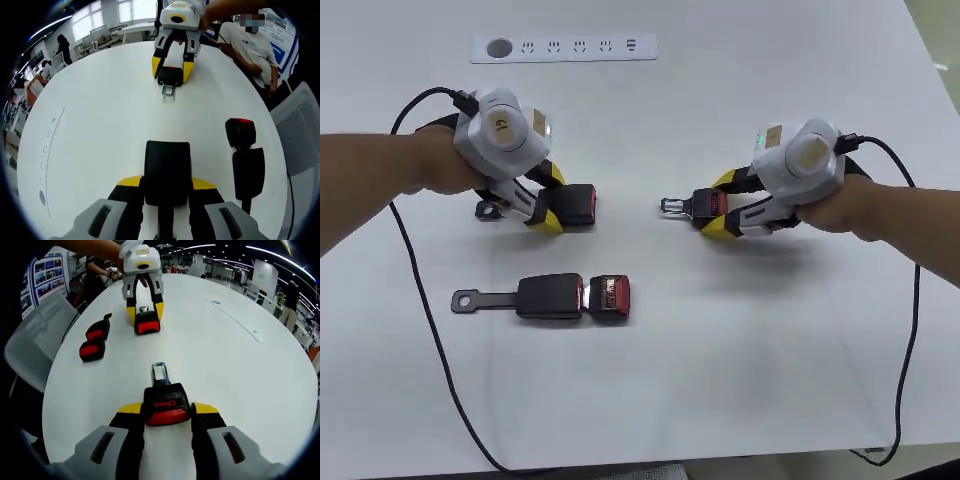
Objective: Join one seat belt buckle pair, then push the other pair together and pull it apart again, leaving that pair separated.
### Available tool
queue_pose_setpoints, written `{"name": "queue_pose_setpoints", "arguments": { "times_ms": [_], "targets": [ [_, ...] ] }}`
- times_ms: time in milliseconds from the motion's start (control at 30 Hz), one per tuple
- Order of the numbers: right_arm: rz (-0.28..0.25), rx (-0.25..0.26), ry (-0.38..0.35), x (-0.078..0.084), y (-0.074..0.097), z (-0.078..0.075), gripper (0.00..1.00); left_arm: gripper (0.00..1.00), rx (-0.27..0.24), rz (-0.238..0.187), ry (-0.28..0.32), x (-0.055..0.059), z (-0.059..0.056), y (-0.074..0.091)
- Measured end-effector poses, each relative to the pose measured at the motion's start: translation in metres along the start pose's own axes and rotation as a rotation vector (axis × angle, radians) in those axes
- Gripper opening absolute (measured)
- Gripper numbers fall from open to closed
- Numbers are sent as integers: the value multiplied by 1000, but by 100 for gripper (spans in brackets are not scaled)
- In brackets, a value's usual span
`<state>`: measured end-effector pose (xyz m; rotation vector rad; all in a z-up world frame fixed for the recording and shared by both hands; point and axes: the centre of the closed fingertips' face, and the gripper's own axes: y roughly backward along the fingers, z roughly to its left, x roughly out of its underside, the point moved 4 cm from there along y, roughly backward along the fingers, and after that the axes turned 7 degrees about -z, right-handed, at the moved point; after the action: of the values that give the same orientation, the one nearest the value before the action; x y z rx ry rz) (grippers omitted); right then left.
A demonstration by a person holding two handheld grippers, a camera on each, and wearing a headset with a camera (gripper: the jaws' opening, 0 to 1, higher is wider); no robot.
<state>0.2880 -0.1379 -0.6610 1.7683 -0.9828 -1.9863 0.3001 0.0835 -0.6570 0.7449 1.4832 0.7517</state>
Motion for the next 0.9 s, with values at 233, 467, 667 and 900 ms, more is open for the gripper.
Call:
{"name": "queue_pose_setpoints", "arguments": {
  "times_ms": [233,467,667,900],
  "targets": [
    [-6,35,-17,-6,-7,8,41,56,24,-9,77,-1,-7,0],
    [-129,140,-89,-22,-10,17,59,78,-5,-60,183,-5,-12,9],
    [-208,278,-164,-30,-3,12,66,87,-52,-128,273,-16,-21,20],
    [-280,434,-224,-38,14,13,69,100,-164,-241,396,-22,-31,36]
  ]
}}
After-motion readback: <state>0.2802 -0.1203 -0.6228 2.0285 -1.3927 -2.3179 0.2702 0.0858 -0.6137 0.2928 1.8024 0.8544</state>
